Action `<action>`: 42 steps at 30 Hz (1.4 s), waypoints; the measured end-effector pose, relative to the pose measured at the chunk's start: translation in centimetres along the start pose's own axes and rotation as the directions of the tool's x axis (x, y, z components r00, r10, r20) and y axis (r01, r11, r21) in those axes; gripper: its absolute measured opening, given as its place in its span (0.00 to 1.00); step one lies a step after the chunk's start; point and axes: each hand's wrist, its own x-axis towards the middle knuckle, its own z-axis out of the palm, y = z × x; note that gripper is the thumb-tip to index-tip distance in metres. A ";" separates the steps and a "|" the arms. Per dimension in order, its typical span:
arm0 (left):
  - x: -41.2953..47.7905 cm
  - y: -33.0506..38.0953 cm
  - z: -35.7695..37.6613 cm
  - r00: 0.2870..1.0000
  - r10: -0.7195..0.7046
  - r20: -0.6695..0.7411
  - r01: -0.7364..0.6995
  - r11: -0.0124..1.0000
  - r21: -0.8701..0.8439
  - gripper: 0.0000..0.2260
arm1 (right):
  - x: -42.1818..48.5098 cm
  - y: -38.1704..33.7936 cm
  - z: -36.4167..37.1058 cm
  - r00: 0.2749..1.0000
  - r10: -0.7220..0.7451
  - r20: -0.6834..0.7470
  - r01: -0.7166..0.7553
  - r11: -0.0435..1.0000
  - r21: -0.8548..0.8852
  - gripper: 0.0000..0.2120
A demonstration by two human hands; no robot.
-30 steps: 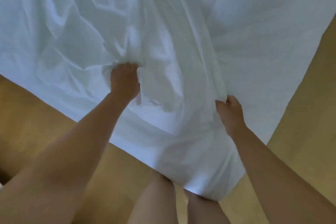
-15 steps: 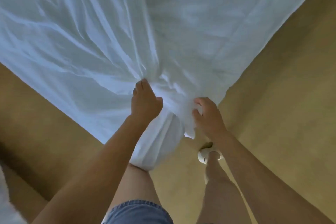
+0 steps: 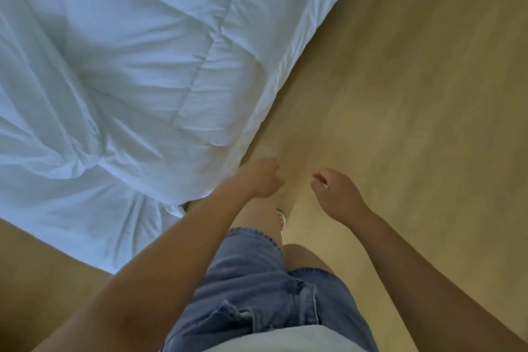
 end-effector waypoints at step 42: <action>50.2 37.5 -69.0 0.914 -0.348 -0.207 0.230 0.866 -0.444 0.19 | 78.2 -16.9 -73.3 0.850 -0.342 0.400 0.479 0.818 -0.319 0.12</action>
